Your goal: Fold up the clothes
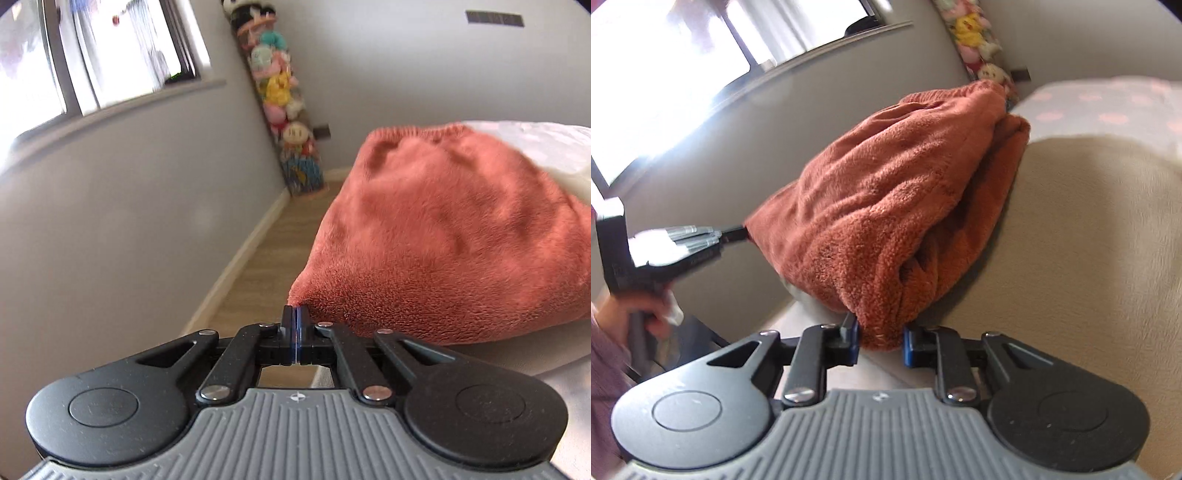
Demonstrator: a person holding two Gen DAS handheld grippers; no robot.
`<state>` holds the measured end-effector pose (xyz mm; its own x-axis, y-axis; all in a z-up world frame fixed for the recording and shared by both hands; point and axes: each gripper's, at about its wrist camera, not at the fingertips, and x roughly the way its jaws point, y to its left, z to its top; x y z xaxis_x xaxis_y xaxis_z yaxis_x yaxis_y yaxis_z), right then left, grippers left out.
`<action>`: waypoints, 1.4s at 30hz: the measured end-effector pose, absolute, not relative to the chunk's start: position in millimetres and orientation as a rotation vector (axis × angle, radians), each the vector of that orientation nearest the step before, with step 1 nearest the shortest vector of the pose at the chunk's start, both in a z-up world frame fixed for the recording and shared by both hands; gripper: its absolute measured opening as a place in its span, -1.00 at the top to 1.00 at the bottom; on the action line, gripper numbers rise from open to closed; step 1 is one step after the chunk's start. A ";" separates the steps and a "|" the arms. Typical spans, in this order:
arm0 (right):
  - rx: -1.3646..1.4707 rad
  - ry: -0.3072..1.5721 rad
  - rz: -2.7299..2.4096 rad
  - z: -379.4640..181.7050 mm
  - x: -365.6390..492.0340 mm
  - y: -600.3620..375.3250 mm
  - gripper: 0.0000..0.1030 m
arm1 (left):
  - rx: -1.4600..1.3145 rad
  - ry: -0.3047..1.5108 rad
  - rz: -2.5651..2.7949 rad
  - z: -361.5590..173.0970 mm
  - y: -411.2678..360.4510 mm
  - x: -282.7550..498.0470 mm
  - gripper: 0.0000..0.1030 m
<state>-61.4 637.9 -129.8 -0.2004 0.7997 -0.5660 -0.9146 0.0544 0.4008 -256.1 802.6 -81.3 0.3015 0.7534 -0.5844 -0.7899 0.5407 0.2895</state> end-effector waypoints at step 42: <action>-0.131 0.504 1.360 82.3 -96.5 417.8 -0.85 | -0.177 0.501 1.160 104.0 486.3 -203.2 -0.45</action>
<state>-96.5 417.8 82.3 0.1213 0.9002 -0.4182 -0.9555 0.2200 0.1965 -203.2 486.3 104.0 0.3040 0.8314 -0.4652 -0.9085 0.3999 0.1210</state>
